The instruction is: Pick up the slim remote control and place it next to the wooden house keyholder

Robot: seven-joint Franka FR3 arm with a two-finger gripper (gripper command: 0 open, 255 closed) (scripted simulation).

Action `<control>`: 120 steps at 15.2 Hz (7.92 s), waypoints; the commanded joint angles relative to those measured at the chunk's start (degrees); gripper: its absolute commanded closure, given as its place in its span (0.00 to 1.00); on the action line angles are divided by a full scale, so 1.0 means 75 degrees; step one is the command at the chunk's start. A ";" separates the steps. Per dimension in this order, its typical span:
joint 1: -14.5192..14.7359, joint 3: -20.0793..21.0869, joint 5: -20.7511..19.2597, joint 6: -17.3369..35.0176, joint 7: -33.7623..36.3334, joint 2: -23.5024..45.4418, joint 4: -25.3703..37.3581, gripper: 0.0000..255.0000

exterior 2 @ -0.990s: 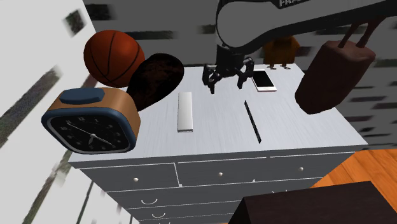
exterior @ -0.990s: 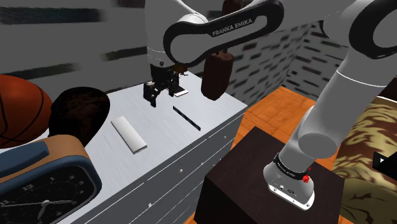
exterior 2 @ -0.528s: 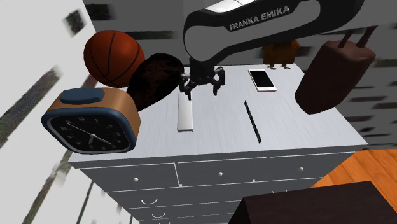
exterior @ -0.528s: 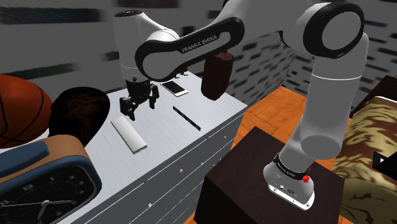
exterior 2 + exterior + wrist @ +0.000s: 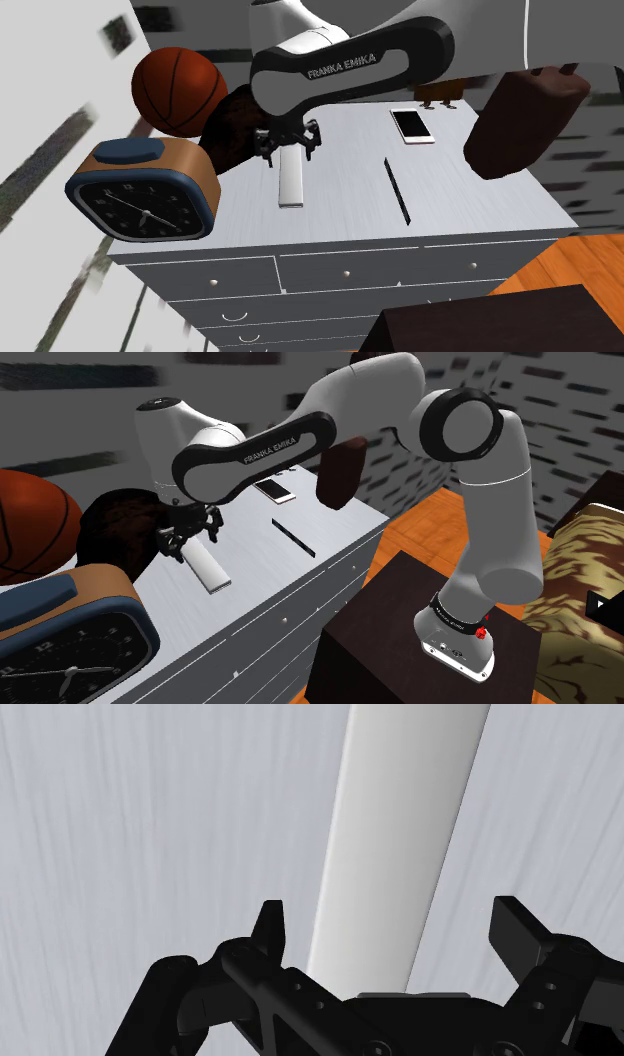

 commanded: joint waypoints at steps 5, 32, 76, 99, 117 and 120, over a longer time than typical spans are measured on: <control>0.0015 -0.0093 -0.0139 0.0496 0.0074 0.0270 -0.0249 0.00; -0.0015 0.0025 0.0052 -0.0227 -0.0059 -0.0072 0.0164 1.00; 0.0150 0.0137 0.0280 -0.4205 -0.0865 -0.0367 0.3988 1.00; -0.3462 -0.0893 0.1608 -0.2918 -0.4835 -0.2846 0.0589 1.00; -0.5091 -0.1936 0.1524 -0.3538 -0.7649 -0.1360 0.2773 1.00; -0.5314 -0.2091 0.1455 -0.3931 -0.8125 -0.0645 0.3892 1.00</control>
